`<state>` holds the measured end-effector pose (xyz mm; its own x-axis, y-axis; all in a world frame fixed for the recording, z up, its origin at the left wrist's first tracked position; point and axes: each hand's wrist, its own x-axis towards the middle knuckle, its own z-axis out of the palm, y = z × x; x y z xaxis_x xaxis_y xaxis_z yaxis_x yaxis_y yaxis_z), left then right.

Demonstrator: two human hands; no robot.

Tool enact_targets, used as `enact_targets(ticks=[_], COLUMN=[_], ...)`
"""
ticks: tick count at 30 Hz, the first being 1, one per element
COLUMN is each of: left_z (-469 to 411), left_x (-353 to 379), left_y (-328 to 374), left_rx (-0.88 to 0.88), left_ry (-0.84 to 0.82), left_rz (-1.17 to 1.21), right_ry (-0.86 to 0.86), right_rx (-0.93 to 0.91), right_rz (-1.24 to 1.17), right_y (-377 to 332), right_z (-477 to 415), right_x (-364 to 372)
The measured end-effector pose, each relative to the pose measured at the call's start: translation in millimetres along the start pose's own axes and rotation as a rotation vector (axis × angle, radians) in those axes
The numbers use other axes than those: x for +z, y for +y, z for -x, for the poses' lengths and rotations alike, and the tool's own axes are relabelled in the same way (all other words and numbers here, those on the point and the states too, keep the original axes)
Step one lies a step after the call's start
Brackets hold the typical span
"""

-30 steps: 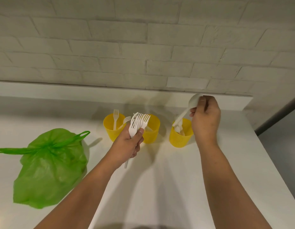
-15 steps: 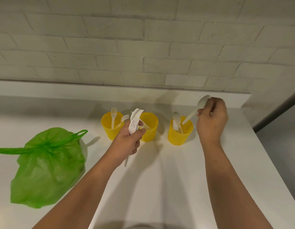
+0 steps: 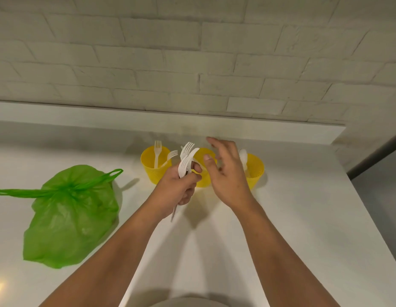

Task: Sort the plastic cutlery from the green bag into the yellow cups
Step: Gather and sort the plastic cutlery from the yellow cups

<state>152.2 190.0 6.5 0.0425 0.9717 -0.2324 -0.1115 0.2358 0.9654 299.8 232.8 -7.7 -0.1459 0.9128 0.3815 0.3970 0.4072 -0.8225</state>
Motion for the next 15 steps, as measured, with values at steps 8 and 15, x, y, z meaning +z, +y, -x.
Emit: enact_targets(ticks=[8,15], left_z=[-2,-7], left_x=[-3,-15], left_y=[2,6], left_rx=[0.010,0.036], left_ry=[0.053,0.049], left_rz=[-0.085,-0.172], right_ry=[-0.225,-0.292], right_rx=[-0.020,-0.062], right_rz=[-0.123,-0.218], right_y=[-23,-22], right_z=[-2,-18], right_x=[21,24])
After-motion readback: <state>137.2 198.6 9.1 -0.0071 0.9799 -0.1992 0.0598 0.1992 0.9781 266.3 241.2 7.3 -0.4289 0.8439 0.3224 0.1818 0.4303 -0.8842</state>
